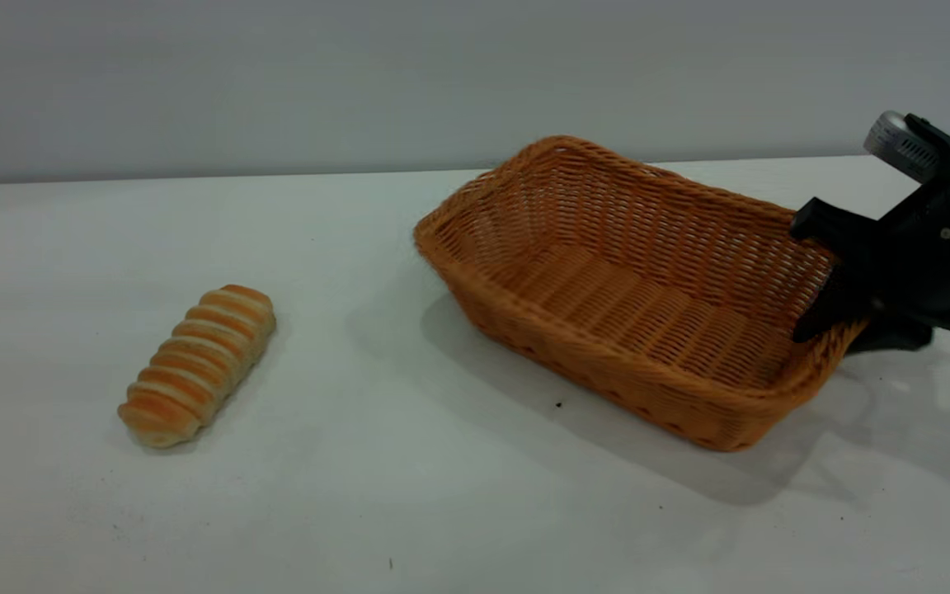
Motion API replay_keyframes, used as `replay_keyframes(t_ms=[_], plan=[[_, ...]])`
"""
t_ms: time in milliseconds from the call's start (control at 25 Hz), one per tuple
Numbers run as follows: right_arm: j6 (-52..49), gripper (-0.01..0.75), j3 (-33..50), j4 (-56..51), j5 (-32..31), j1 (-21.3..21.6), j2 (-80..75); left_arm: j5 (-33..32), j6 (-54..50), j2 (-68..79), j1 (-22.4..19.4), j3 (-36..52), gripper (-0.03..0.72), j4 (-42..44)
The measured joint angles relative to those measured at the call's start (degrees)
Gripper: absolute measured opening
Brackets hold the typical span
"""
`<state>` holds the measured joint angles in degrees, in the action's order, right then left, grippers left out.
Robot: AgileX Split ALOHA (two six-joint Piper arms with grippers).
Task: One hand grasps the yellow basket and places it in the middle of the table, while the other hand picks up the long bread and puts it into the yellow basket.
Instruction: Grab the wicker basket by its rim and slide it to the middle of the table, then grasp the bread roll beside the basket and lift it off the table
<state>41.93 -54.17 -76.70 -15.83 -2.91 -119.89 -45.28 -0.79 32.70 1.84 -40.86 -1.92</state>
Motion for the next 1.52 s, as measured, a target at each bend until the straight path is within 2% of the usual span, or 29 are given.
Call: replay_keyframes(t_ms=[40,200,320,560,720,840,960,1080,1160,1400,1520], plan=[[0.4,0.09,-0.7,0.3,-0.9,0.1,0.0,0.0,0.0,0.0,0.0,0.0,0.49,0.0],[1.5,0.092,-4.2,5.5,-8.1,-0.6,-0.3,0.0,0.0,0.0,0.0,0.0,0.49,0.0],[-0.5,0.092,-7.8,9.6,-11.7,-2.7,-0.3,0.0,0.0,0.0,0.0,0.0,0.49,0.0],[-7.0,0.092,-11.6,17.8,-13.2,-9.3,-0.9,0.0,0.0,0.0,0.0,0.0,0.49,0.0],[-8.7,0.096,-13.6,18.4,-13.3,-10.3,-2.9,-0.2,0.0,0.0,0.0,0.0,0.49,0.0],[-9.1,0.155,-13.9,18.5,-13.3,-10.3,-3.8,-0.7,0.0,0.0,0.0,0.0,0.49,0.0],[-9.3,0.308,-14.0,18.6,-14.5,-10.1,-3.8,-0.7,0.0,0.0,0.0,0.0,0.49,0.0],[-9.5,0.443,-14.0,18.9,-17.3,-8.8,-3.2,-0.9,0.0,0.0,0.0,0.0,0.49,0.0],[-9.6,0.497,-14.0,19.9,-19.6,-6.6,-1.8,-1.0,0.0,0.0,0.0,0.0,0.49,0.1],[-9.6,0.524,-14.1,26.0,-27.4,3.8,4.6,-1.7,0.0,0.5,0.0,0.0,0.49,0.1],[-10.6,0.524,-14.1,34.8,-30.4,5.1,7.7,-2.0,0.0,4.0,0.0,0.0,0.49,0.0]])
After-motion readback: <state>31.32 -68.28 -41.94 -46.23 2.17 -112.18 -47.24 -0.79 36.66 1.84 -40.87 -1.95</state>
